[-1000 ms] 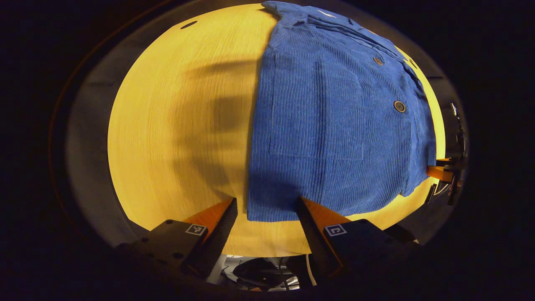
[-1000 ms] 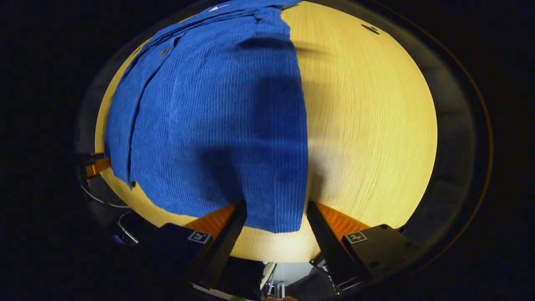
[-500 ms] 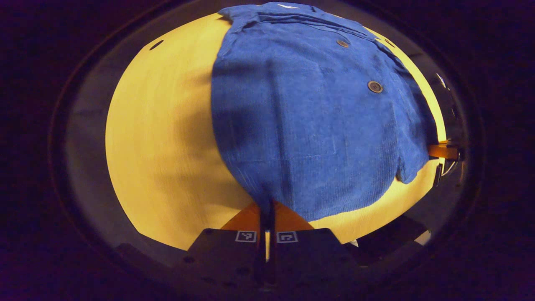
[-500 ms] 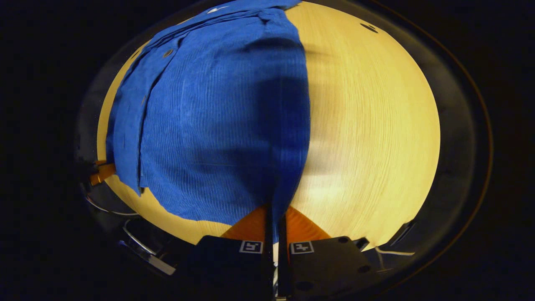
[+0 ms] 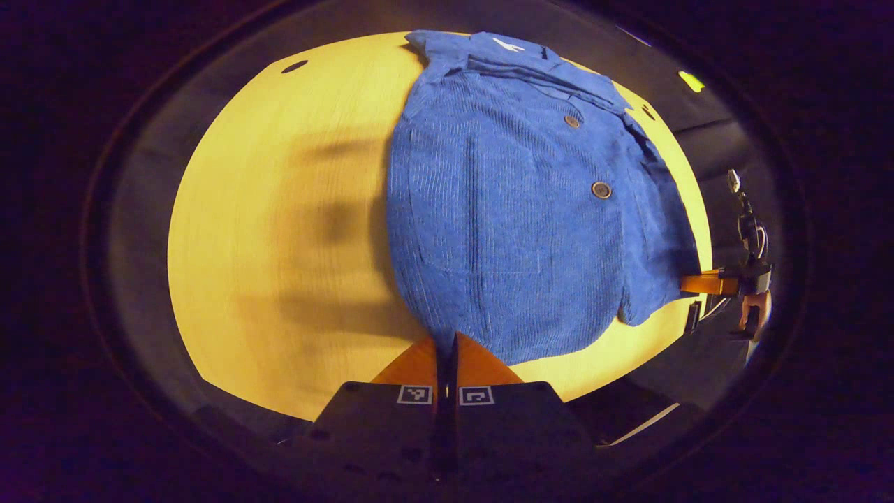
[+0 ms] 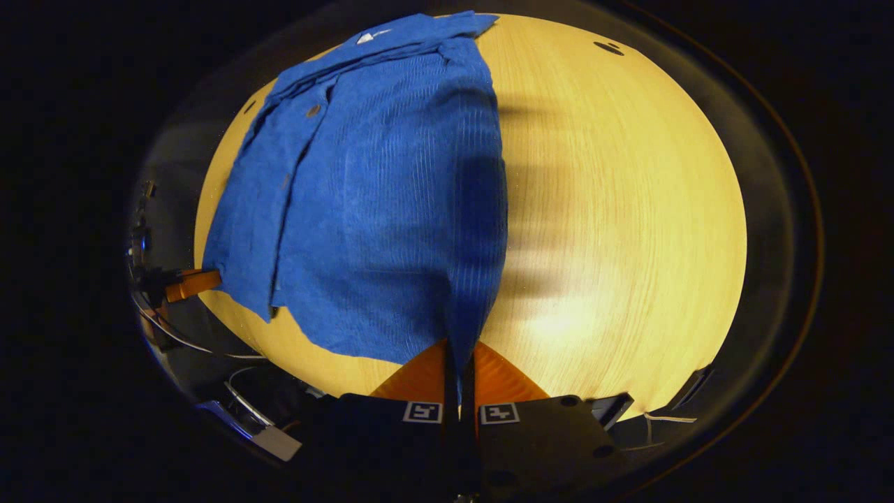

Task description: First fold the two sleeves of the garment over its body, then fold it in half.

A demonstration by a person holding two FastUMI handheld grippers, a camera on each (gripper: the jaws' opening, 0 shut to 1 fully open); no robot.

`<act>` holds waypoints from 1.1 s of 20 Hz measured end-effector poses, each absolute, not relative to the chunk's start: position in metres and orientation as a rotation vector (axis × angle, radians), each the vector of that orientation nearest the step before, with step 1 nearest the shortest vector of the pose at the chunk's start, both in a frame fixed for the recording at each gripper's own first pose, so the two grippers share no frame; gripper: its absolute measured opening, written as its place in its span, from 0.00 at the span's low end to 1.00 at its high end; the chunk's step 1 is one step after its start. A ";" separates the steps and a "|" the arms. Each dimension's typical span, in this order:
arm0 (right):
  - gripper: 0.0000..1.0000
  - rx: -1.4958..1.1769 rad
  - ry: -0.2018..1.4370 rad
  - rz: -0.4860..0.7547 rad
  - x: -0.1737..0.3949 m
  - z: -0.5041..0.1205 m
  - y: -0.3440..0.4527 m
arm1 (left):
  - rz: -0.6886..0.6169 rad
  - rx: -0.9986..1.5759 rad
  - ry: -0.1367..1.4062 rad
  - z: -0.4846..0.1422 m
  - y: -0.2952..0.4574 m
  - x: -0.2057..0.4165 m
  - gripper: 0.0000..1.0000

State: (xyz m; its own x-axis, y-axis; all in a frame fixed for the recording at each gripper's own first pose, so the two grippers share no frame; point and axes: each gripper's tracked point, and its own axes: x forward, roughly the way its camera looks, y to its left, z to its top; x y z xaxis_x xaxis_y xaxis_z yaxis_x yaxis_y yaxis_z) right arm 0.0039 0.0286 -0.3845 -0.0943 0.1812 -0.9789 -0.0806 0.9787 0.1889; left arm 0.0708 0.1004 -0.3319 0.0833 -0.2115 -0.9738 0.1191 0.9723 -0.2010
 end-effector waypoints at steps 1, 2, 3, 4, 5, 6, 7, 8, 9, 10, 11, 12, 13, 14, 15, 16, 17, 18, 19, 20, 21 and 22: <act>0.05 0.114 1.624 0.205 0.012 -0.371 0.031 | -0.267 -0.079 1.435 -0.321 0.098 0.074 0.00; 0.05 0.159 1.598 0.208 0.019 -0.357 0.037 | -0.286 -0.080 1.399 -0.308 0.097 0.080 0.00; 0.05 0.189 1.564 0.206 0.026 -0.340 0.042 | -0.304 -0.079 1.365 -0.296 0.099 0.084 0.00; 0.05 0.202 1.529 0.213 0.034 -0.325 0.046 | -0.315 -0.070 1.326 -0.282 0.101 0.091 0.00; 0.05 0.214 1.494 0.222 0.043 -0.309 0.049 | -0.324 -0.061 1.290 -0.267 0.104 0.099 0.00; 0.05 0.226 1.459 0.227 0.053 -0.293 0.053 | -0.330 -0.060 1.254 -0.252 0.105 0.108 0.00; 0.05 0.237 1.421 0.233 0.063 -0.278 0.059 | -0.335 -0.068 1.211 -0.233 0.107 0.118 0.00; 0.05 0.246 1.379 0.234 0.077 -0.262 0.063 | -0.340 -0.079 1.171 -0.214 0.108 0.129 0.00; 0.05 0.250 1.339 0.231 0.092 -0.247 0.065 | -0.336 -0.086 1.133 -0.196 0.110 0.140 0.00; 0.05 0.247 1.291 0.223 0.110 -0.231 0.068 | -0.326 -0.087 1.101 -0.181 0.112 0.154 0.00; 0.05 0.231 1.246 0.217 0.127 -0.219 0.069 | -0.318 -0.084 1.071 -0.168 0.116 0.166 0.00; 0.05 0.216 1.200 0.217 0.148 -0.205 0.069 | -0.314 -0.077 1.043 -0.154 0.118 0.180 0.00; 0.05 0.202 1.154 0.215 0.167 -0.192 0.068 | -0.311 -0.062 1.005 -0.144 0.122 0.190 0.00; 0.05 0.191 1.107 0.215 0.186 -0.177 0.069 | -0.301 -0.049 0.971 -0.132 0.127 0.207 0.00; 0.05 0.192 1.055 0.208 0.212 -0.164 0.075 | -0.281 -0.039 0.926 -0.121 0.131 0.230 0.00; 0.05 0.193 1.005 0.200 0.239 -0.155 0.078 | -0.253 -0.044 0.883 -0.112 0.133 0.255 0.00; 0.05 0.188 0.967 0.194 0.265 -0.152 0.078 | -0.228 -0.054 0.856 -0.109 0.132 0.276 0.00; 0.04 0.180 0.930 0.187 0.295 -0.156 0.079 | -0.198 -0.059 0.831 -0.107 0.132 0.300 0.00; 0.04 0.165 0.905 0.175 0.324 -0.165 0.078 | -0.168 -0.057 0.813 -0.110 0.134 0.324 0.00; 0.04 0.150 0.883 0.162 0.351 -0.174 0.074 | -0.139 -0.048 0.798 -0.116 0.136 0.351 0.00; 0.04 0.115 0.860 0.146 0.384 -0.189 0.070 | -0.113 -0.033 0.792 -0.123 0.139 0.380 0.00; 0.04 0.093 0.842 0.142 0.408 -0.206 0.067 | -0.091 -0.023 0.786 -0.135 0.136 0.405 0.00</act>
State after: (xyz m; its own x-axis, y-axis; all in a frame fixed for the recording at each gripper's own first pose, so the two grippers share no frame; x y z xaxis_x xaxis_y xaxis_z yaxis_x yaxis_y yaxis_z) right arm 0.4079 0.0669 -0.2057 0.6575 0.1621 -0.7358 -0.0883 0.9864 0.1384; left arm 0.4050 0.1361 -0.1355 0.7028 -0.0901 -0.7056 0.0731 0.9958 -0.0543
